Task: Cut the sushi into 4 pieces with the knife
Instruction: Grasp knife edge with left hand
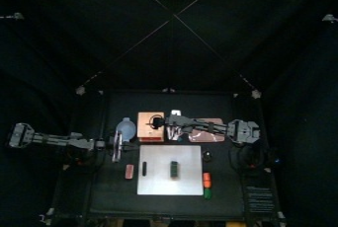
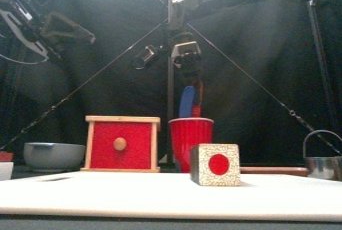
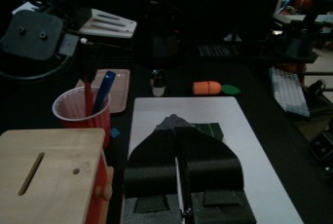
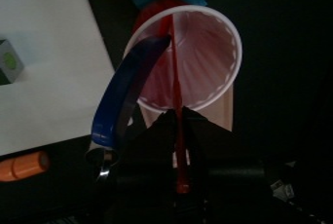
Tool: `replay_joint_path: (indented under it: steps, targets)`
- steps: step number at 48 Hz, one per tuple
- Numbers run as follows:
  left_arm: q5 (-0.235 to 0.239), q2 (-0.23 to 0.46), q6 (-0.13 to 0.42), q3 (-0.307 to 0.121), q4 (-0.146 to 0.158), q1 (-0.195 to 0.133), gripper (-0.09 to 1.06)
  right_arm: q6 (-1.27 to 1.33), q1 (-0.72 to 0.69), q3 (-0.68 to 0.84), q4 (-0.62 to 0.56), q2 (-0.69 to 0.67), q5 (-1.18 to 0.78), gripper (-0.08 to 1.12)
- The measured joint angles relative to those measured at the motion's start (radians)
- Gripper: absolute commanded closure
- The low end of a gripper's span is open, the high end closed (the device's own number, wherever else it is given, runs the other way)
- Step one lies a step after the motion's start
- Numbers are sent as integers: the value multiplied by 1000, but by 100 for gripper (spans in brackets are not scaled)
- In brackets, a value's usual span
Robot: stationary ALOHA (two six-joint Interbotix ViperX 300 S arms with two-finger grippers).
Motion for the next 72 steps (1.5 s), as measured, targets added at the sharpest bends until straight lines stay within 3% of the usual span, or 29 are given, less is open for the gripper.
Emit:
replay_joint_path:
  steps: [14,31,42,49,54,58,63,72]
  targets:
    - [-5,-2,0,0,0,3,93,29,-6,-29,18,-178,34,84]
    - [-49,-8,0,0,2,6,65,126,41,52,8,-399,-81,84]
    - [-149,-11,2,0,5,12,41,192,150,268,3,-569,-339,84]
    - [-258,-12,0,2,32,12,28,259,204,469,-51,-684,-584,84]
    - [-279,-12,0,0,41,12,20,295,218,634,-92,-765,-784,84]
    - [-262,-12,0,-6,38,15,18,311,221,752,-100,-819,-933,85]
    - [-198,-6,0,-28,25,15,18,341,221,900,-101,-881,-1131,85]
    - [11,38,-3,-103,5,17,18,360,221,1098,-100,-905,-1440,85]
